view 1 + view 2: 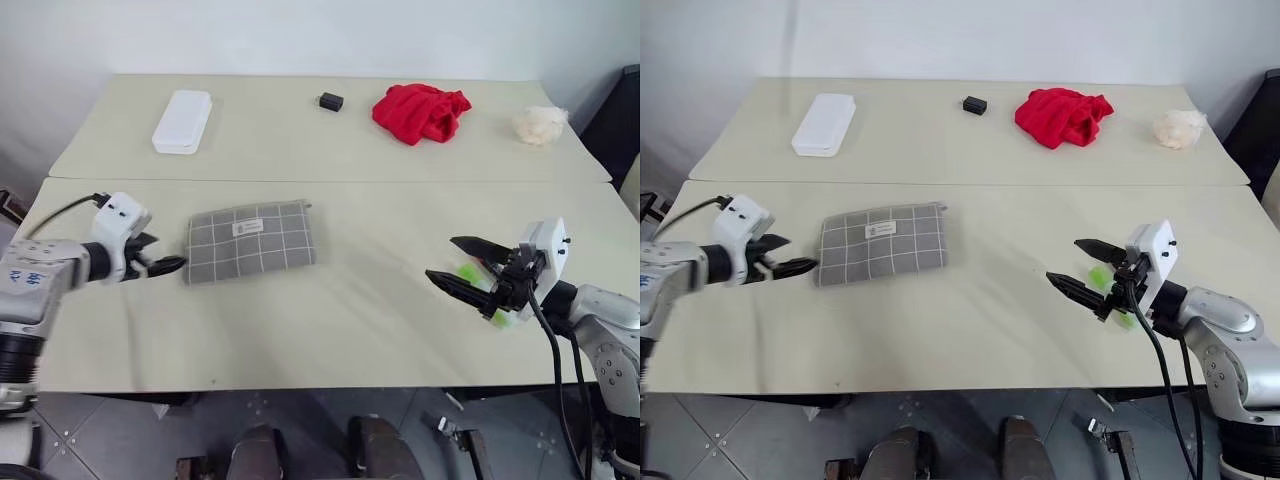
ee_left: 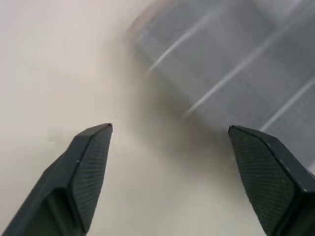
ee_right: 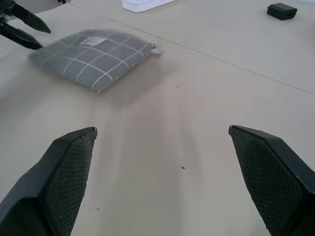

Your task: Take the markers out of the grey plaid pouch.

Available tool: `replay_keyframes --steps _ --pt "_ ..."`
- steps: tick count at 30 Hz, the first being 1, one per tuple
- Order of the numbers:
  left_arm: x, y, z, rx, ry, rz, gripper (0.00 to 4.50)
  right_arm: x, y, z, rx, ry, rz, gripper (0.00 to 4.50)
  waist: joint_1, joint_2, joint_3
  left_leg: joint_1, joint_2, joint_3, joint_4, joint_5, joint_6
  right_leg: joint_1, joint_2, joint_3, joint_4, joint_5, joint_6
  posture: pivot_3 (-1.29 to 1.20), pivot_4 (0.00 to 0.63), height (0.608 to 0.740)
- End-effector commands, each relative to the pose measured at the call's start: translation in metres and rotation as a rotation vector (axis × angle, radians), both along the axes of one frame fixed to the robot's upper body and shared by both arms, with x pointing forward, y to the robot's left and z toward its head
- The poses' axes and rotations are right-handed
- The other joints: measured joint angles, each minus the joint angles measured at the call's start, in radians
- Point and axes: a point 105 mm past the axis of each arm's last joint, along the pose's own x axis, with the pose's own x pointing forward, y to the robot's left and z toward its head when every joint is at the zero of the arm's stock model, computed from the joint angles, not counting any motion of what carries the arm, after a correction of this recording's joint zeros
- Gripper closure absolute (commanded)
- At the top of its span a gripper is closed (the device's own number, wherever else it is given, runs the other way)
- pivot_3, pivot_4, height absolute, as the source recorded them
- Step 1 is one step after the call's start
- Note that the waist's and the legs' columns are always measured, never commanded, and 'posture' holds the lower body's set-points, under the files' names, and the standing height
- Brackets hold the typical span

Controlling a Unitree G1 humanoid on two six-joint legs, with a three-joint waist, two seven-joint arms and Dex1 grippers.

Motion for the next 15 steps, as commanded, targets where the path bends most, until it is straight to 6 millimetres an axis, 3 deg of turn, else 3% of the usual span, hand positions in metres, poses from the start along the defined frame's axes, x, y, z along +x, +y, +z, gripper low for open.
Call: replay_keyframes --steps 1,2,5,10,15 --pt "-0.017 -0.011 0.014 -0.072 -0.225 -0.315 0.22 -0.006 0.008 0.016 -0.005 -0.081 0.073 0.0 -0.001 0.0 0.0 0.0 0.0 0.0 0.0 0.0 0.0 -0.001 0.0 0.0 0.0 0.0 0.0 0.0 0.15 0.74" --pt "-0.023 -0.015 0.015 -0.07 -0.256 -0.387 0.02 -0.008 0.01 0.017 -0.013 -0.086 0.087 0.0 -0.001 0.0 0.0 0.0 0.001 0.001 -0.001 0.0 0.0 -0.001 0.0 -0.001 0.0 0.0 -0.001 0.0 0.15 0.74" --pt "-0.043 -0.036 0.023 -0.188 -0.335 -0.52 0.02 -0.016 0.015 0.012 -0.147 -0.152 0.162 0.0 -0.001 0.0 0.0 -0.001 0.001 0.002 0.0 0.0 0.0 -0.002 0.0 -0.001 0.0 0.0 -0.001 0.0 0.15 0.74" --pt "-0.067 -0.06 0.026 -0.294 -0.37 -0.594 0.02 -0.033 0.018 -0.008 -0.258 -0.112 0.298 0.0 0.001 0.0 0.0 0.0 0.001 0.002 0.0 0.0 0.0 0.0 -0.001 -0.001 0.0 0.0 -0.001 0.0 0.15 0.74" --pt "-0.09 -0.083 0.007 -0.229 -0.334 -0.667 0.02 -0.038 0.018 -0.026 -0.305 -0.173 0.321 0.0 -0.001 0.0 0.0 0.0 0.001 0.001 0.001 0.0 0.0 0.0 -0.001 -0.001 0.0 0.0 -0.001 0.0 0.15 0.74"
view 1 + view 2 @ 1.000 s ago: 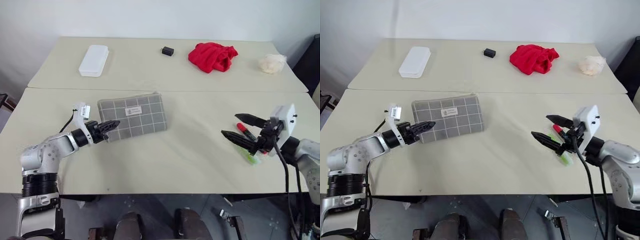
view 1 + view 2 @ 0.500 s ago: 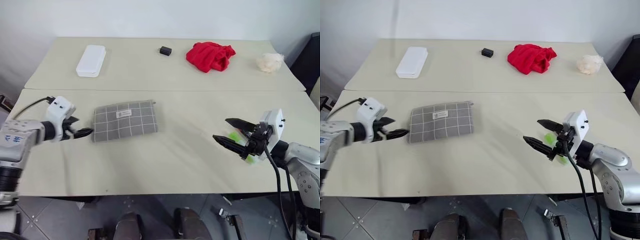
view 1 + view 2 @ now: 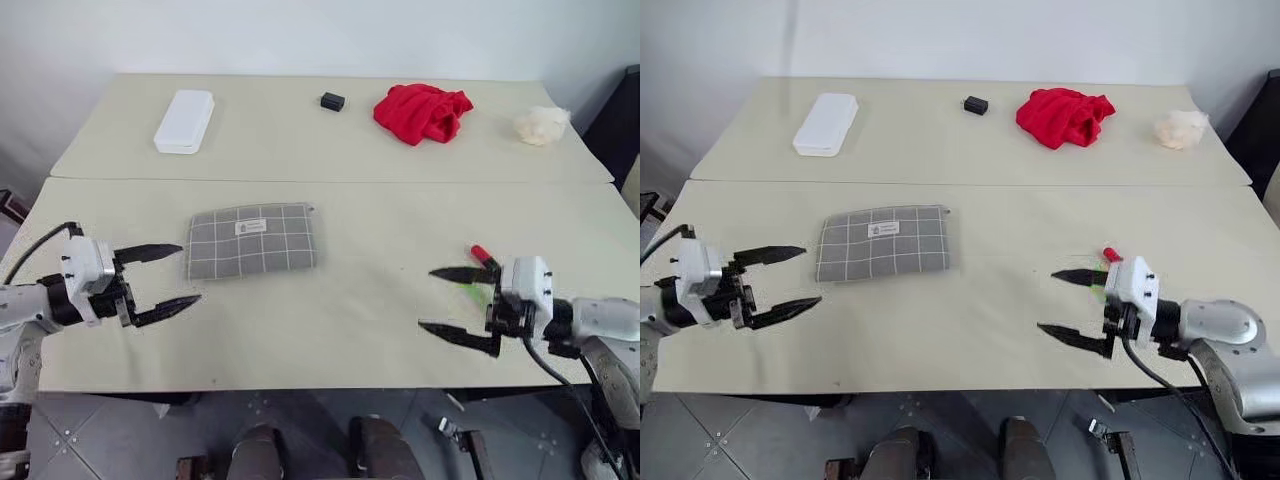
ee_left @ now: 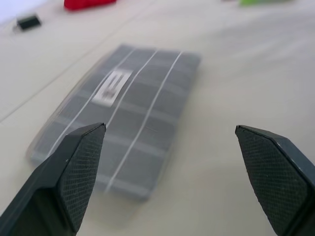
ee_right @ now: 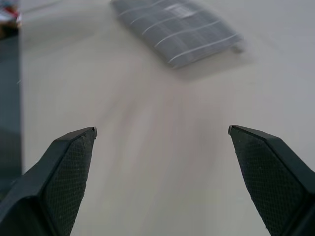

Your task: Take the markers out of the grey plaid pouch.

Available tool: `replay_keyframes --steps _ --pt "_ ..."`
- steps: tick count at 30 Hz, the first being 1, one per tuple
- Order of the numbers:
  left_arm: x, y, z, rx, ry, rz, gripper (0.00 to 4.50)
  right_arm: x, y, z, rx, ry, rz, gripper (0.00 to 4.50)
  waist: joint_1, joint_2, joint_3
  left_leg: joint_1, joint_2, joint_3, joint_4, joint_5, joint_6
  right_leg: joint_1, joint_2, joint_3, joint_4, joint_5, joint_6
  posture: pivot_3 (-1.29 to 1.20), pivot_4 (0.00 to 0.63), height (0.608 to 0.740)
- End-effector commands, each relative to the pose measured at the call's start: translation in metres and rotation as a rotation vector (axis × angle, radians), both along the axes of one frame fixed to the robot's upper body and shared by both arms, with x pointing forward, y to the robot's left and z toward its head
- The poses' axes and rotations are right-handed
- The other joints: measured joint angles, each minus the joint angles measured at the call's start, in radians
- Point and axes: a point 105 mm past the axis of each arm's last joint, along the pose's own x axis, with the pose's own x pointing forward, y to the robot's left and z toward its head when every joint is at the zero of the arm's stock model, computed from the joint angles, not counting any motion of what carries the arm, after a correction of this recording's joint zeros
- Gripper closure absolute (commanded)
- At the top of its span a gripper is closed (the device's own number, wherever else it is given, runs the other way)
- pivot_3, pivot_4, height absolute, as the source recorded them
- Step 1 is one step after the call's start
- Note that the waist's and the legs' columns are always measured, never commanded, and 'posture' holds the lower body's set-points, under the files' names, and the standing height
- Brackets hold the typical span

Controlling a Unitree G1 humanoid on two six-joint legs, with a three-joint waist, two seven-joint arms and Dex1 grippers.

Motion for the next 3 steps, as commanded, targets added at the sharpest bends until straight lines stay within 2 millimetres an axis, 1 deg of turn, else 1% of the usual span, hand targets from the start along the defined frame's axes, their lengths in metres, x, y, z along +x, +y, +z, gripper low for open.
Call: replay_keyframes --steps 1,3 --pt "-0.0088 -0.0051 0.0003 0.032 -0.02 0.007 0.02 -0.0019 0.0005 0.0014 0.016 -0.074 0.001 0.0 0.0 0.0 0.0 0.0 0.0 0.0 0.0 0.0 0.0 0.0 0.0 0.0 0.0 0.0 0.0 0.0 0.15 0.74" --pt "-0.0076 0.0023 -0.003 0.052 -0.039 0.06 0.02 -0.0008 -0.0021 -0.0024 0.026 -0.078 -0.023 0.0 0.0 0.0 0.0 0.001 0.0 0.0 0.0 0.0 0.0 0.0 0.0 0.0 0.001 0.0 0.0 0.0 0.15 0.74"
